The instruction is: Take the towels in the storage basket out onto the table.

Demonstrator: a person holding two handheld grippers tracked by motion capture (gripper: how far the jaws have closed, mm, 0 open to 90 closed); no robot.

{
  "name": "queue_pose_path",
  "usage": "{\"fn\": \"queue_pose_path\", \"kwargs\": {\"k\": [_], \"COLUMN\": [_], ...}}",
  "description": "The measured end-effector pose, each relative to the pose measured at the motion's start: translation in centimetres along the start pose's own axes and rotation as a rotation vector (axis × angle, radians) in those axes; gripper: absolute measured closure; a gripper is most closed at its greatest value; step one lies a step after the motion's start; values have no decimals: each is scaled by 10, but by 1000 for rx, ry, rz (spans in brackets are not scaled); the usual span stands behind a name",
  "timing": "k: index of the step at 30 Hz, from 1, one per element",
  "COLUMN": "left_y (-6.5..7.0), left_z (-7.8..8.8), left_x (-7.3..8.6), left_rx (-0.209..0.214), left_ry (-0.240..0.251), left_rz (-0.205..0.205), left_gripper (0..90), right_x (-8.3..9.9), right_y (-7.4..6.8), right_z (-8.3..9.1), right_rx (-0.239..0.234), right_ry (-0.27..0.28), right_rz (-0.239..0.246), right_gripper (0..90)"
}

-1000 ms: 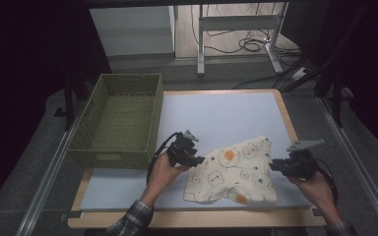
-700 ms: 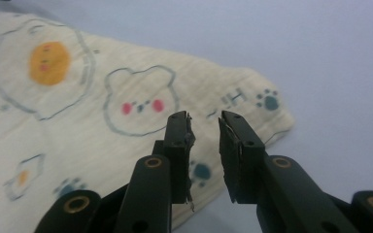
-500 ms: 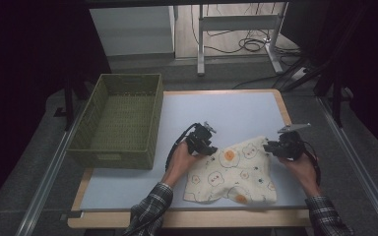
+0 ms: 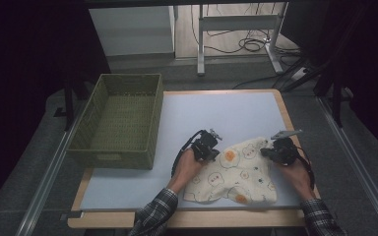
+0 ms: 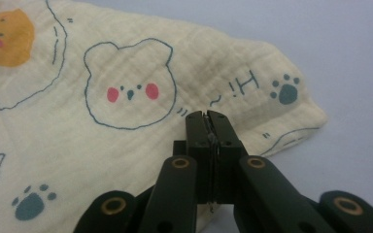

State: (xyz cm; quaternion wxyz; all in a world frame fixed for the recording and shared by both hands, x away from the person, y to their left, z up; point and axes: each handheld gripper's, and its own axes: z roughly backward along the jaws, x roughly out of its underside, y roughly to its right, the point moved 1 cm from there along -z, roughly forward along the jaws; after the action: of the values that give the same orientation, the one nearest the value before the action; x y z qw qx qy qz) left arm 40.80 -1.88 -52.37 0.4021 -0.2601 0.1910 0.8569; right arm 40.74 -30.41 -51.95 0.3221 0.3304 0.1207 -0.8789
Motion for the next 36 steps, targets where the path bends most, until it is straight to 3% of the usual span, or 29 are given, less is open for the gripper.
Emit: {"fn": "queue_pose_path", "kwargs": {"k": [5, 10, 15, 17, 20, 21, 23, 28, 32, 36], "left_y": [-9, -16, -25, -33, -41, -46, -51, -60, -72, -87], "left_z": [19, 47, 66, 66, 64, 63, 61, 53, 37, 29], "left_x": [-4, -11, -12, -10, -6, -3, 0, -2, -4, -3], "left_rx": [-29, -86, -180, -197, -235, -247, -233, -250, -290, -292], "left_ry": [74, 130, 179, 175, 155, 151, 143, 136, 109, 110], "left_rz": [29, 18, 15, 36, 50, 67, 89, 101, 111, 147], "left_gripper": [888, 888, 885, 868, 804, 694, 678, 564, 525, 502], "right_x": [-4, -16, -28, -31, -31, -30, -29, -32, -37, -36], "right_y": [-1, 0, 1, 2, 3, 5, 7, 18, 33, 44], "right_z": [3, 10, 18, 19, 17, 17, 20, 22, 10, -6], "right_rx": [-3, -5, 6, 4, -2, 1, 6, 46, 77, 86], "right_ry": [2, 40, 73, 85, 60, 50, 58, 58, 51, 27], "right_rz": [3, -5, 3, -3, -5, -6, -11, -34, -58, -84], "right_gripper": [896, 895, 895, 890, 849, 794, 753, 723, 689, 663]}}
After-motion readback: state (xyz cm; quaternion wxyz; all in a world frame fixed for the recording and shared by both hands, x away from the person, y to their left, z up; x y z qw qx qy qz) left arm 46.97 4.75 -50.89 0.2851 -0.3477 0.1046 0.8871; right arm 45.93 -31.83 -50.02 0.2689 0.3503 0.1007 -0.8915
